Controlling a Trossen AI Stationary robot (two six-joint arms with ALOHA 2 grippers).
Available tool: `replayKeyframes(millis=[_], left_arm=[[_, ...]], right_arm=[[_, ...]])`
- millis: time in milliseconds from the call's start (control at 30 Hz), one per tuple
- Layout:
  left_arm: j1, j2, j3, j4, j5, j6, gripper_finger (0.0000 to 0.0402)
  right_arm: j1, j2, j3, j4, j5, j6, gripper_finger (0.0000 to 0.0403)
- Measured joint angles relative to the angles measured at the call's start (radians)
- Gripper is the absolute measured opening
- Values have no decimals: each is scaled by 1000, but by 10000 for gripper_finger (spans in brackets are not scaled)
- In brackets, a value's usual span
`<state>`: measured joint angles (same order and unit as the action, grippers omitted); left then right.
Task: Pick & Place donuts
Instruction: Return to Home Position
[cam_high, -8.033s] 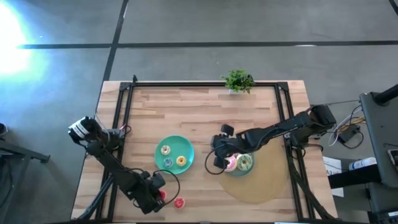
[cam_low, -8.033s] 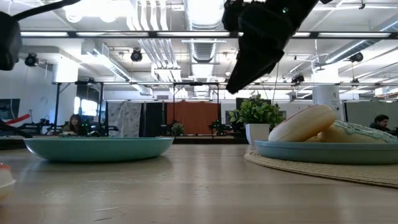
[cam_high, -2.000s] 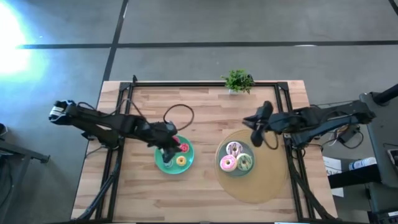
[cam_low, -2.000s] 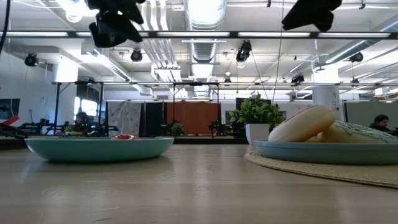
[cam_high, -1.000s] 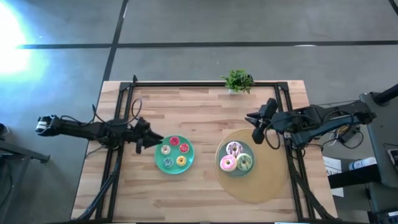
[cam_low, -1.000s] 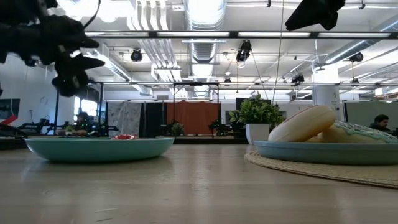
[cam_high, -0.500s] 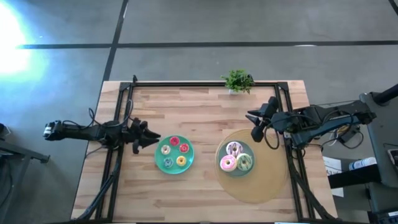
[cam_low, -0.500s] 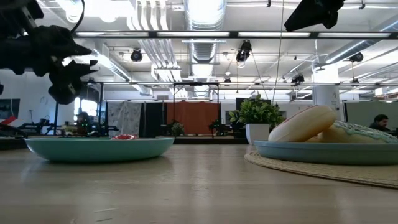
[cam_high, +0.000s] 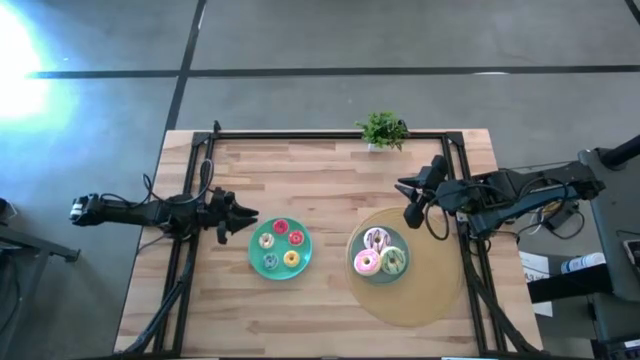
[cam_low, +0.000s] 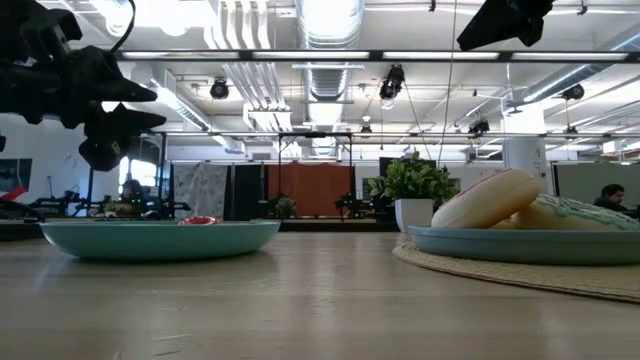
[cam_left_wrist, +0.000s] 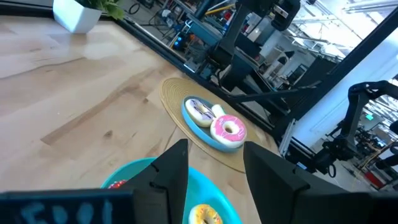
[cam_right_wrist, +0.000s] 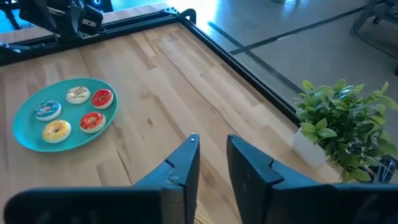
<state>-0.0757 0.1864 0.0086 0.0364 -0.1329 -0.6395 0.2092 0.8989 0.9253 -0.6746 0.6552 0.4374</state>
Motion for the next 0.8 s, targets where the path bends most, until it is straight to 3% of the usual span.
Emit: replayKeyframes(millis=[433, 800], left_arm=[[6, -46, -1, -2, 3, 0, 129], [195, -186, -2, 5, 4, 46, 129]], right_arm=[[0, 0, 0, 0, 0, 0, 89], [-1, 0, 0, 0, 0, 0, 74]])
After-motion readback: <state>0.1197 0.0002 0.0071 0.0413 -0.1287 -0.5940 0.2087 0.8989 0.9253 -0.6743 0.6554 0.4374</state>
